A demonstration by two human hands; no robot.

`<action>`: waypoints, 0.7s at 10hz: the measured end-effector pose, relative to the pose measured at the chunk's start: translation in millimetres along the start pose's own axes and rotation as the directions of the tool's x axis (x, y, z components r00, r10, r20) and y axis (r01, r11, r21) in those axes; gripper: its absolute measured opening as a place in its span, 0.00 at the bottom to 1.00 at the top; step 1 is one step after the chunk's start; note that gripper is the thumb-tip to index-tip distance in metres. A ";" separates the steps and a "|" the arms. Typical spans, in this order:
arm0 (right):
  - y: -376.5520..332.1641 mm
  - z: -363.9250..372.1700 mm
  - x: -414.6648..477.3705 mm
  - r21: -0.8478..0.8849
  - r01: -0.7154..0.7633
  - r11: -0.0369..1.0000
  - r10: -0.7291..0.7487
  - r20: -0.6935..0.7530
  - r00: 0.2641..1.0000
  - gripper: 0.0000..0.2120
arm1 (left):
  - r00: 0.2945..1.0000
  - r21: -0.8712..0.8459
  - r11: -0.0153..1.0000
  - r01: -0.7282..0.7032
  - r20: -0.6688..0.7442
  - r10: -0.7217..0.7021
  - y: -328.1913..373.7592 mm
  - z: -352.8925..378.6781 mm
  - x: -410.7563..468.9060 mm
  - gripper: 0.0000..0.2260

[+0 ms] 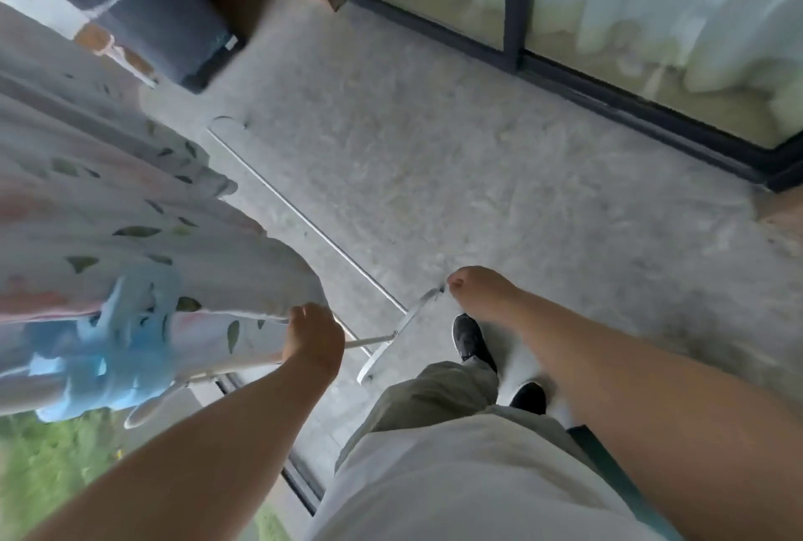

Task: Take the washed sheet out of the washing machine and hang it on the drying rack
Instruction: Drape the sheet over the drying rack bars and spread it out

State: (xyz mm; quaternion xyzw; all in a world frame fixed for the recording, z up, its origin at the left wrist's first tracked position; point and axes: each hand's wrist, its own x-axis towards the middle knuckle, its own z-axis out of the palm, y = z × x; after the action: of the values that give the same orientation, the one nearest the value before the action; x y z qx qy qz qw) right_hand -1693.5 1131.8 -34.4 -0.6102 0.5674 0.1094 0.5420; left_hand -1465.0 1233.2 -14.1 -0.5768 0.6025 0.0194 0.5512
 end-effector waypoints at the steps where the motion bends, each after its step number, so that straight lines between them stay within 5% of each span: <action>1: -32.9 -13.8 26.1 -0.090 0.077 0.993 -0.069 0.097 0.993 0.14 | 0.996 -0.057 0.995 0.083 0.017 -0.082 -12.0 -0.4 24.7 0.21; 3: -88.9 -37.2 75.5 -0.255 0.222 0.941 -0.181 0.174 0.968 0.17 | 0.971 0.019 0.989 0.148 0.186 -0.149 -48.6 -3.4 59.1 0.27; 5: -117.7 -41.9 124.0 -0.300 0.359 0.884 -0.264 0.314 0.912 0.10 | 0.934 0.051 0.986 0.162 0.315 -0.169 -71.8 14.0 72.9 0.21; 7: -128.2 -17.3 179.0 -0.267 0.402 0.876 -0.227 0.508 0.831 0.17 | 0.902 -0.224 0.946 0.234 0.413 -0.125 -66.4 27.7 82.4 0.18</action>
State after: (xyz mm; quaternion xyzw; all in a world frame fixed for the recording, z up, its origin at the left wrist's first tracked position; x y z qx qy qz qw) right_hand -1538.4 985.8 -92.8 -0.7418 0.2814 0.2618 0.5495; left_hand -1377.2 1173.7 -40.9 -0.6838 0.4150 0.1650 0.5771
